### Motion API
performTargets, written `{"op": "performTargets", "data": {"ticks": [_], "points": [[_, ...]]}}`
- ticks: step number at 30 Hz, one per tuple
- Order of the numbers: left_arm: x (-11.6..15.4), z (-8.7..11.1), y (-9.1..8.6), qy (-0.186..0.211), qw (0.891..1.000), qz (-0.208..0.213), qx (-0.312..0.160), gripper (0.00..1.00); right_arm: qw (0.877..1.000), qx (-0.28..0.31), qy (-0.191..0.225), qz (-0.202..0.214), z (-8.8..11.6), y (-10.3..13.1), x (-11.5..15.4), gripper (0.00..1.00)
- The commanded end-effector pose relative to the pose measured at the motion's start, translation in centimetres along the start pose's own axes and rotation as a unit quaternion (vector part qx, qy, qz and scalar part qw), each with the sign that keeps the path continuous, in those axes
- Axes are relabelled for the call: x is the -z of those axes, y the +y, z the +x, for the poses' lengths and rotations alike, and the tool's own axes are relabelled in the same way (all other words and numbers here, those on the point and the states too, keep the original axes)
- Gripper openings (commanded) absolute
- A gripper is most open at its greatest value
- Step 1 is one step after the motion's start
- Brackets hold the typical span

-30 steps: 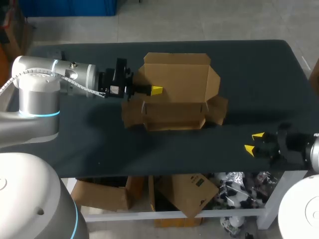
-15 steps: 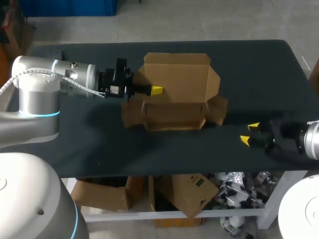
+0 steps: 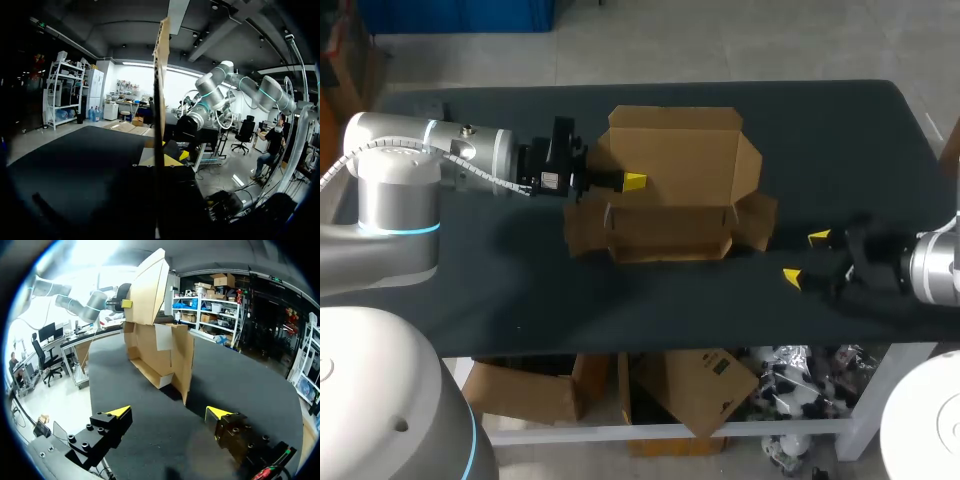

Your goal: Assemble the packaging by folding the flat box into shape, placing the metal phone stand inside, and closing the box properly

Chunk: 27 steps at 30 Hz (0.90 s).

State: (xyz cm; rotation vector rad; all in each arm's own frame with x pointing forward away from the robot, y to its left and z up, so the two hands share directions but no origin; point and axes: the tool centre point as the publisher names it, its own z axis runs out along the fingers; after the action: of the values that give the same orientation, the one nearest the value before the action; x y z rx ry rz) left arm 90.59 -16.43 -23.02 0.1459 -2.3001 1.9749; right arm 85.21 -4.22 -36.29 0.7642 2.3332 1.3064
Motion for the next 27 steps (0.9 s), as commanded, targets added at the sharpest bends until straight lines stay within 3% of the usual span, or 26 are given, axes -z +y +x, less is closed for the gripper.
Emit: {"op": "performTargets", "data": {"ticks": [1,3,7,9,18,27], "points": [[0.0,0.0,0.3,0.0,1.0,0.0,0.0,0.0,1.0,0.0,-0.002,-0.004,-0.4,0.2,-0.7,0.95],[0.0,0.0,0.3,0.0,1.0,0.0,0.0,0.0,1.0,0.001,-0.001,-0.005,-0.5,0.4,-1.1,0.51],[0.0,0.0,0.3,0.0,1.0,0.0,0.0,0.0,1.0,0.001,0.001,-0.007,-0.9,0.6,-2.0,0.58],[0.0,0.0,0.3,0.0,1.0,0.0,0.0,0.0,1.0,0.0,0.002,-0.007,-1.2,0.7,-2.6,0.52],[0.0,0.0,0.3,0.0,1.0,0.0,0.0,0.0,1.0,-0.005,0.008,-0.012,-2.0,1.5,-4.6,0.56],[0.0,0.0,0.3,0.0,1.0,0.0,0.0,0.0,1.0,-0.007,0.013,-0.016,-2.9,2.3,-6.4,0.49]]}}
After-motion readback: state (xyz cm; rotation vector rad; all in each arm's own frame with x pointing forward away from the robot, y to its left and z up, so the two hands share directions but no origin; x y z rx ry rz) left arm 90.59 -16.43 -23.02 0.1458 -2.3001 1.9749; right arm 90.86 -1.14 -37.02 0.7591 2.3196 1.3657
